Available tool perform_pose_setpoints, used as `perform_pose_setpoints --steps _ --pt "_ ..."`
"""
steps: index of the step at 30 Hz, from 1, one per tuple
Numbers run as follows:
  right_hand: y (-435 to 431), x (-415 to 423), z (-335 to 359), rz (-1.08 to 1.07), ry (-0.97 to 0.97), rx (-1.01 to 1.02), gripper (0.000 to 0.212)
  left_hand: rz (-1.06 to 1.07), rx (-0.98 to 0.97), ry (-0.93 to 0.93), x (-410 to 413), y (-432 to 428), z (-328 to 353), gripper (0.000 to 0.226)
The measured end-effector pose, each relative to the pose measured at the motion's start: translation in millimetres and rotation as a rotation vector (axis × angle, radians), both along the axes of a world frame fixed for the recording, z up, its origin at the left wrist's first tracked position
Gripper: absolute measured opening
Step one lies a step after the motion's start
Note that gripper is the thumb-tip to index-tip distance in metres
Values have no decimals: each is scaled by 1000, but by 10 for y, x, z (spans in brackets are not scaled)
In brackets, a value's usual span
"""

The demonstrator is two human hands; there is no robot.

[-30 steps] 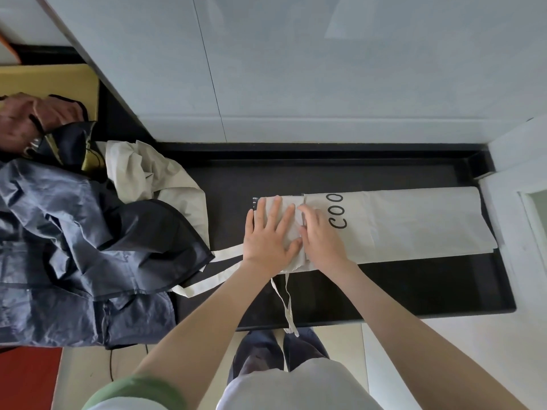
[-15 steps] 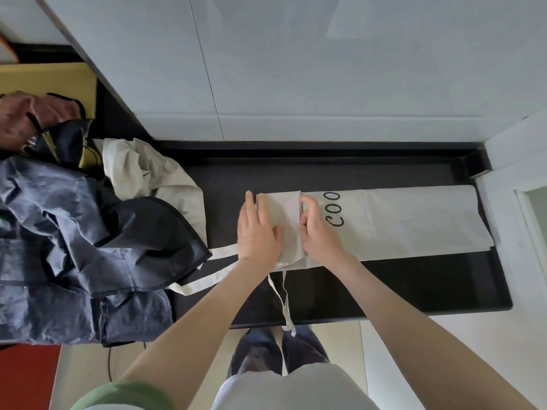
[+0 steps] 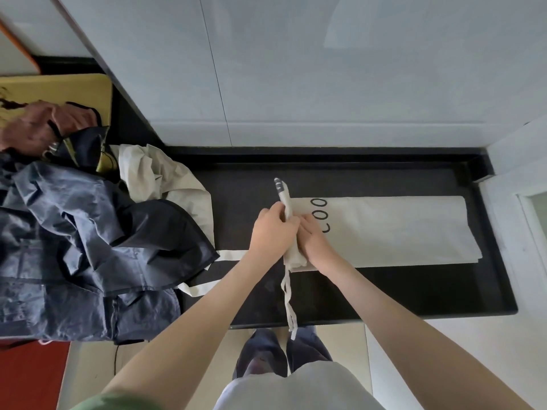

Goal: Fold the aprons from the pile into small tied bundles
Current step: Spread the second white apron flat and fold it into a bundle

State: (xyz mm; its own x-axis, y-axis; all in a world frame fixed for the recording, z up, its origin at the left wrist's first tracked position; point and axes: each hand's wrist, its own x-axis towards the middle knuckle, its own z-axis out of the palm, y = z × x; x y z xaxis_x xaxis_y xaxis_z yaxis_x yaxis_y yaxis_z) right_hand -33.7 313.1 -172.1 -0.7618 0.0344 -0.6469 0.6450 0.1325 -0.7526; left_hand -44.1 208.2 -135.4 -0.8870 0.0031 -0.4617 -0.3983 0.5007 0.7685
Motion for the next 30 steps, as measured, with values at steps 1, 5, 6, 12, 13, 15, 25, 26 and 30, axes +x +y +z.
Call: perform_pose_setpoints --steps 1,5,6,12,13,15,25,26,30 --pt "-59 -4 38 -109 -92 -151 24 -17 32 17 1 12 -7 13" --pt "-48 24 29 -214 -129 -369 49 -20 293 -102 44 89 24 21" --pt "13 37 38 -220 -133 -400 52 -51 303 -105 62 111 15 20" --pt "266 81 96 -170 -155 -464 38 -191 180 -31 156 193 -238 51" --pt "277 90 88 -156 -152 -429 33 -183 177 5 153 207 -271 49" --pt "297 97 62 -141 -124 -292 26 -42 224 66 140 215 -321 44" --pt "426 194 -1 -250 -218 -425 14 236 190 -362 -36 -27 -316 28" --pt "415 194 0 -250 -224 -430 14 219 242 -377 -35 -51 -289 28" --pt "312 147 -55 -246 -183 -397 23 136 326 -291 -10 -101 -288 17"
